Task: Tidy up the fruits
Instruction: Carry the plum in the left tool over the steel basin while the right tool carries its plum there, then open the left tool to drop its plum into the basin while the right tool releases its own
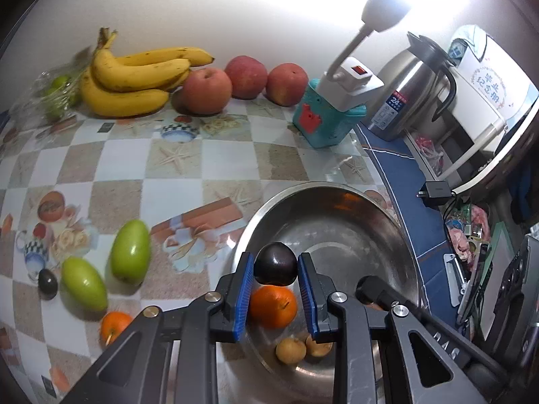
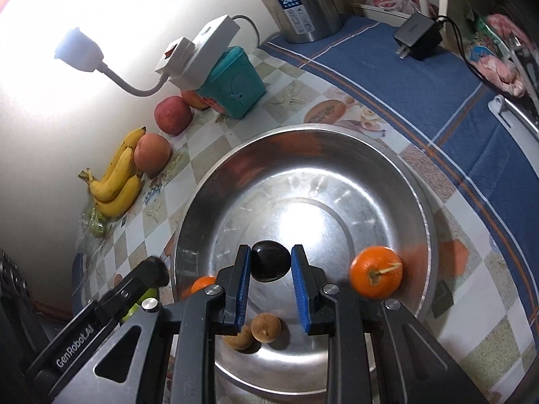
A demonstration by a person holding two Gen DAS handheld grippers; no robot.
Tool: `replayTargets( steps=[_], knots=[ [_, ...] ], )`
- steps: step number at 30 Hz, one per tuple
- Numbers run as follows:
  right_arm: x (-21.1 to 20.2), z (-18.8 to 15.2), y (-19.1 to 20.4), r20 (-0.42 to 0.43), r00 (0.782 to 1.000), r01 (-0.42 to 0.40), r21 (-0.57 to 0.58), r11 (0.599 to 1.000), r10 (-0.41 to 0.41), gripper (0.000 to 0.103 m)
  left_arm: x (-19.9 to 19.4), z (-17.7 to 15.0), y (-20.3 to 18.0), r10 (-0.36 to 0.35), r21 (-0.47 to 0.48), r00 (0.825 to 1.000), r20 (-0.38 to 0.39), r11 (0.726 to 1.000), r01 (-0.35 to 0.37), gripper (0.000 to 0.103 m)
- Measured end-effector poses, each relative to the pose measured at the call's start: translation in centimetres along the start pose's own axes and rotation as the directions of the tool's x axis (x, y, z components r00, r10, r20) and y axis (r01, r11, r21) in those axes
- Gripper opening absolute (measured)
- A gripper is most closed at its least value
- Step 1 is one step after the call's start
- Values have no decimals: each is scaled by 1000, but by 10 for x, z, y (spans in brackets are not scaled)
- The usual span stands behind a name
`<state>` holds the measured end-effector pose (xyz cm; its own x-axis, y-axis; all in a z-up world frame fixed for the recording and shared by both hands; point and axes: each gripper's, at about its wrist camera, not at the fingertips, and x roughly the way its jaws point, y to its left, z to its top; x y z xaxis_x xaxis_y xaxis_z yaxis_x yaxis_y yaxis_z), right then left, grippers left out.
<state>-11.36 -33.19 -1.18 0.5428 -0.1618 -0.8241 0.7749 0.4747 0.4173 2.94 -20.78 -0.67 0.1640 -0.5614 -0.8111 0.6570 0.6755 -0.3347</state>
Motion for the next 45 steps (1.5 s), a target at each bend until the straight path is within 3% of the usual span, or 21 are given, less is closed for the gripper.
replayTargets(
  steps=[22, 32, 35, 45],
  knots=[
    [18, -6, -2, -42, 996, 79, -8, 997, -80, 26, 34, -6, -8, 15, 26, 998, -66, 1000, -14, 30],
    [17, -4, -1, -50, 994, 95, -2, 995, -95, 26, 30, -5, -5, 12, 3, 997, -71, 1000, -12, 31],
    [15, -4, -1, -47, 994, 96, 0, 995, -96, 26, 27, -4, -5, 11, 0, 998, -66, 1000, -11, 38],
    [-1, 0, 4, -8, 996, 91, -15, 996, -91, 27, 7, 3, -7, 28, 12, 999, -40, 1000, -28, 39]
  ],
)
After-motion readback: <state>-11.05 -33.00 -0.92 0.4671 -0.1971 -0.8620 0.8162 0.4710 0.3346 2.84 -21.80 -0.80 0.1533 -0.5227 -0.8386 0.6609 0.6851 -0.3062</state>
